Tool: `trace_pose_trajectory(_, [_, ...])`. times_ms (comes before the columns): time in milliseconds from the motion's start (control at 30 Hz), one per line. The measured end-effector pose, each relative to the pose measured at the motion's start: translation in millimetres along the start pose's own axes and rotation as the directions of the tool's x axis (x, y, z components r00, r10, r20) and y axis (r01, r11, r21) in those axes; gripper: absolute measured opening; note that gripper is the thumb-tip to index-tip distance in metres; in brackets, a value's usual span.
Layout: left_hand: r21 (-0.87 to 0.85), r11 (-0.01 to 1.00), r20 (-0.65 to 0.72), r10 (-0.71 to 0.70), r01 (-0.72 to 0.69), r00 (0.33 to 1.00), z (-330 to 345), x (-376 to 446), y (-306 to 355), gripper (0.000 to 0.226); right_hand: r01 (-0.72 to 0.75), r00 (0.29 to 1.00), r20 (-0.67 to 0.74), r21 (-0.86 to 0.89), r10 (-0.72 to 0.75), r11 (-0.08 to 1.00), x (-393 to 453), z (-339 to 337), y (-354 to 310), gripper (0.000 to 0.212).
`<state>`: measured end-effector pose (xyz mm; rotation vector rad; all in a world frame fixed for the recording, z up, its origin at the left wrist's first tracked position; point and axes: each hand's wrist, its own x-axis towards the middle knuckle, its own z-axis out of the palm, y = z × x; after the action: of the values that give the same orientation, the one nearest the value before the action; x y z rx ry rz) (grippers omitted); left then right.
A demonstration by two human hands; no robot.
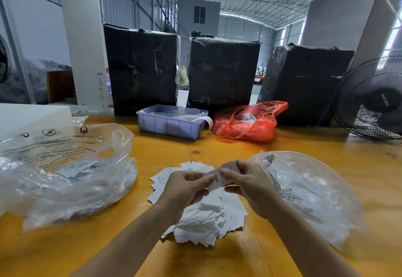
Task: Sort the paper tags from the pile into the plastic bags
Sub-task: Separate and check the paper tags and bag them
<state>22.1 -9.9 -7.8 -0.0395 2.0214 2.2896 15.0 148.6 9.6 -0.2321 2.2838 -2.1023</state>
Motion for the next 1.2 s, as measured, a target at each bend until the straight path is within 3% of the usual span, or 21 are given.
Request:
trace_pose_trajectory(233, [-0.066,0.998,-0.009,-0.024,0.023,1.000,3.0,-0.9,0.6,0.024,0.010,1.000,0.029,-0.054,-0.009,0.998,-2.4,2.4,0.3,0.005])
trace_pose_trajectory(433, [-0.102,0.994,-0.006,-0.027,0.026,1.000,0.1,0.5,0.6,0.014,0.111,0.972,-0.204,-0.049,-0.119,0.993,2.0,-2.5,0.6,0.004])
trace_pose_trajectory(533, [-0.082,0.996,-0.012,-0.036,0.035,0.999,-1.2,1.5,-0.4,0.012,0.150,0.956,-0.249,-0.037,-0.155,0.988,2.9,-5.2,-0.8,0.004])
trace_pose_trajectory(833, [-0.064,0.997,0.024,-0.034,0.035,0.999,-1.0,0.9,-0.5,0.015,0.204,0.947,-0.235,-0.081,-0.218,0.976,1.4,-2.8,-0.6,0.004])
trace_pose_trajectory(1200, [-0.092,0.995,0.006,-0.032,0.032,0.999,0.6,-0.1,1.5,0.012,0.173,0.973,-0.133,-0.101,-0.186,0.980,-1.1,0.2,-1.3,0.007])
